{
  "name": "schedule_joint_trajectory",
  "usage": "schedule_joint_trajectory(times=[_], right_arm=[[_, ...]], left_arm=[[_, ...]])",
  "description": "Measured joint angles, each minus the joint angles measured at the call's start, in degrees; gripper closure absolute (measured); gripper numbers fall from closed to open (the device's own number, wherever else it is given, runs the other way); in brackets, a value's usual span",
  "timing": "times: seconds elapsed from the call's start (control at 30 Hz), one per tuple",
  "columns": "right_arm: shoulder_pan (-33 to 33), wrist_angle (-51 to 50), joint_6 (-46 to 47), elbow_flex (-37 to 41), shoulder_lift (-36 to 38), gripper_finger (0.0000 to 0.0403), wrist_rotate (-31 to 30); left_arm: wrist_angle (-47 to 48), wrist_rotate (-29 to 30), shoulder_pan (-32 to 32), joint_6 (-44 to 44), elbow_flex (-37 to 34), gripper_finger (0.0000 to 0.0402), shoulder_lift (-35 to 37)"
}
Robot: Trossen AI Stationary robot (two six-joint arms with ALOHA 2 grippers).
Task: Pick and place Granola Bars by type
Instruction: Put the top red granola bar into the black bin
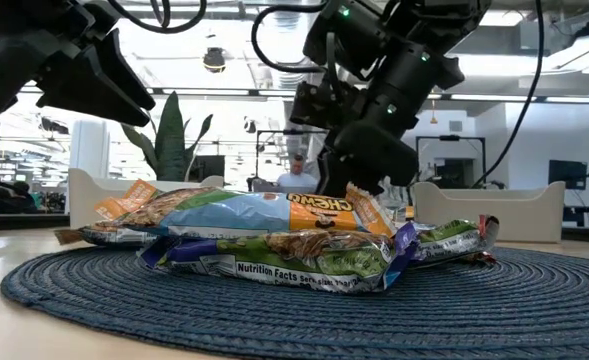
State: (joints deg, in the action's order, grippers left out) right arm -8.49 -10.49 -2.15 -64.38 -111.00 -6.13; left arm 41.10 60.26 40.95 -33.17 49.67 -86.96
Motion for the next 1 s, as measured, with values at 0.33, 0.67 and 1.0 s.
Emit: schedule_joint_trajectory(times=[0.33,0.67,1.0], right_arm=[[-0.1,0.5,-1.0,0.0,0.0,0.0368,0.0],[-0.9,-0.1,-2.4,-0.2,4.1,0.0376,-6.2],[5.0,-3.7,-4.2,-0.1,14.7,0.0377,-22.6]], left_arm=[[0.0,0.4,0.0,0.0,0.0,0.0214,0.0],[0.2,0.4,0.0,0.0,0.0,0.0214,0.0],[0.2,0.5,-0.2,0.0,0.0,0.0214,0.0]])
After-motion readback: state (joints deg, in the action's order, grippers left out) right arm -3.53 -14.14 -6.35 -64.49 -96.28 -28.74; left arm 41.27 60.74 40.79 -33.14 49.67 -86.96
